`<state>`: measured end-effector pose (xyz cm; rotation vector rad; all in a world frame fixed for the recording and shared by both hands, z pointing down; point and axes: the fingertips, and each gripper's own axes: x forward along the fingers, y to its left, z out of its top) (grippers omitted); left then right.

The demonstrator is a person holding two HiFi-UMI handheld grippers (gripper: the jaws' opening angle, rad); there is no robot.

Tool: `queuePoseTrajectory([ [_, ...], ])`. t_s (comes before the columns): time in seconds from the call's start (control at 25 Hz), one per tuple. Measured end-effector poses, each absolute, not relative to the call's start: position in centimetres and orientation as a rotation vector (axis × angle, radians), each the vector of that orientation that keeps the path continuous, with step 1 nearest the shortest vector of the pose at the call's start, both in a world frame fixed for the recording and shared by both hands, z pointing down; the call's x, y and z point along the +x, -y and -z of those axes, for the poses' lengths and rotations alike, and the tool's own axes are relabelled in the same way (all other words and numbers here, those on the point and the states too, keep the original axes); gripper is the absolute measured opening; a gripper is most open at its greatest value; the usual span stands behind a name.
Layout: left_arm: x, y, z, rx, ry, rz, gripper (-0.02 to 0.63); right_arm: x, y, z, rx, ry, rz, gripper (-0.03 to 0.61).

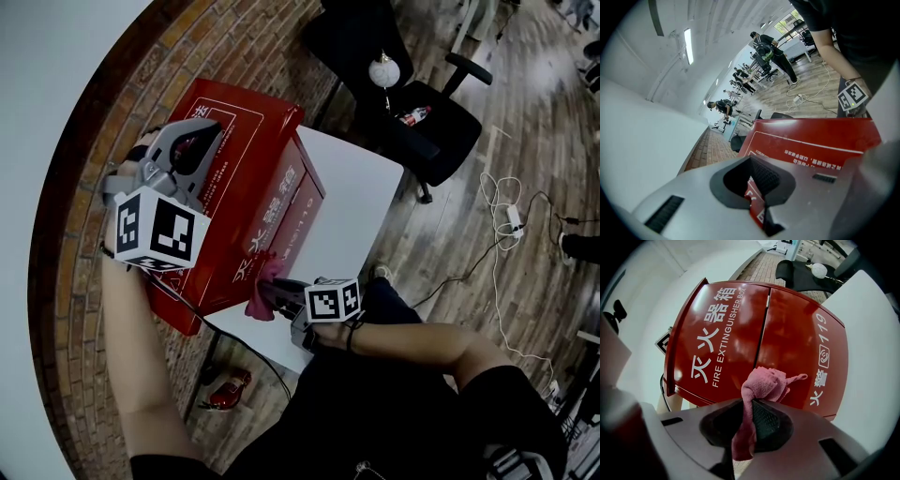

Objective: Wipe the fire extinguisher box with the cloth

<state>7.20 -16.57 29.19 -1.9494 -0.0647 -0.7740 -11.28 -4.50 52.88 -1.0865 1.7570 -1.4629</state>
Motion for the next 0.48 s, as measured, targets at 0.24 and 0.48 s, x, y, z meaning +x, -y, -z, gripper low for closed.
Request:
queuePoseTrajectory([
  [0.24,7.2,16.6,-29.3,-1.951,0.066,0.774,0.020,-11.1,4.3,-52.8,-1.112,-1.717,1.532,0.061],
  [0.48,7.2,16.5,-29.2,-1.951,0.065,0.772,0.020,-11.3,4.3,-50.5,-1.070,-1.760,1.498,0.061],
])
